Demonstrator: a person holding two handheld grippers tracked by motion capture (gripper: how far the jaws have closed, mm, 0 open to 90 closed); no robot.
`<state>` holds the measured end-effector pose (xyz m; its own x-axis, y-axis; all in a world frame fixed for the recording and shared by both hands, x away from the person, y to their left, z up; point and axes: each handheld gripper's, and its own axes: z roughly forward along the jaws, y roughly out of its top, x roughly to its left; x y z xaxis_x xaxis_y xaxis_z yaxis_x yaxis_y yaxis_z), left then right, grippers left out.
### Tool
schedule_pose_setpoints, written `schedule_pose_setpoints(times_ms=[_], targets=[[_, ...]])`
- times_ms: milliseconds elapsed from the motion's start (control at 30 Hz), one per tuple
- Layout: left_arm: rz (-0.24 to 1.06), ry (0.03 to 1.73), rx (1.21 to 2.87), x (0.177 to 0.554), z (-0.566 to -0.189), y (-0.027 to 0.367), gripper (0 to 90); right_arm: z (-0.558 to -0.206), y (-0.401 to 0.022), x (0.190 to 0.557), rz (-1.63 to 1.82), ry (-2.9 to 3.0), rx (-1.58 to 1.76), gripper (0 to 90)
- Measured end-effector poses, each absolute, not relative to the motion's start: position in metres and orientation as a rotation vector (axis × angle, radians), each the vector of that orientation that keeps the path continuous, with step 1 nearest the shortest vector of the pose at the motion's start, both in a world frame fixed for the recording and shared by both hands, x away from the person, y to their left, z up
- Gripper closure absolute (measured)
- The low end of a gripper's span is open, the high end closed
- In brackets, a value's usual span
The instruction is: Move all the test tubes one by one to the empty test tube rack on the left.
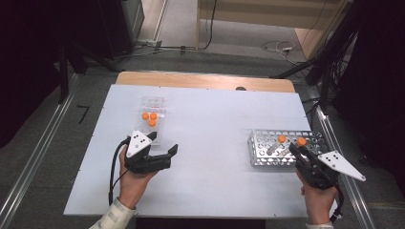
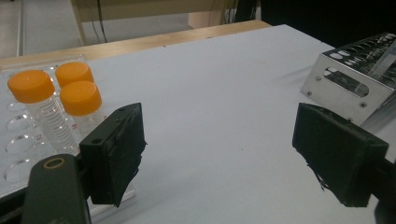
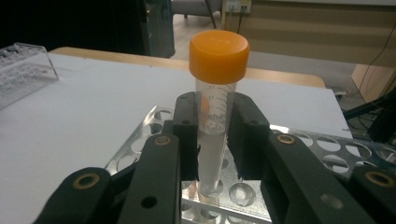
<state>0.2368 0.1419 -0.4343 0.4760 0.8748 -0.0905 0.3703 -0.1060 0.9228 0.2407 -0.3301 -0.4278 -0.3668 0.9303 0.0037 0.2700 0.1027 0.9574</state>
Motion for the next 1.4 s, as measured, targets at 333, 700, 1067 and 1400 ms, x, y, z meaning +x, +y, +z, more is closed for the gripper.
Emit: schedule_pose_setpoints(times_ms=[333, 700, 1067, 1400], targets=[[0.606, 1.063, 1.685, 0.235, -0.432, 0.141, 17.2, -0.414, -0.318, 0.223, 1.347, 1.766, 1.121, 71.9], [0.593, 1.044, 1.696, 0.233, -0.431, 0.136, 17.1, -0.417, -0.285, 0.222, 1.391, 1.884, 1.042, 71.9], [0.579, 1.032, 1.704, 0.231, -0.431, 0.130, 17.1, -0.424, -0.242, 0.231, 1.426, 2.016, 0.971, 72.0], [0.570, 1.021, 1.710, 0.231, -0.431, 0.127, 17.1, -0.434, -0.207, 0.239, 1.430, 2.109, 0.924, 72.0]])
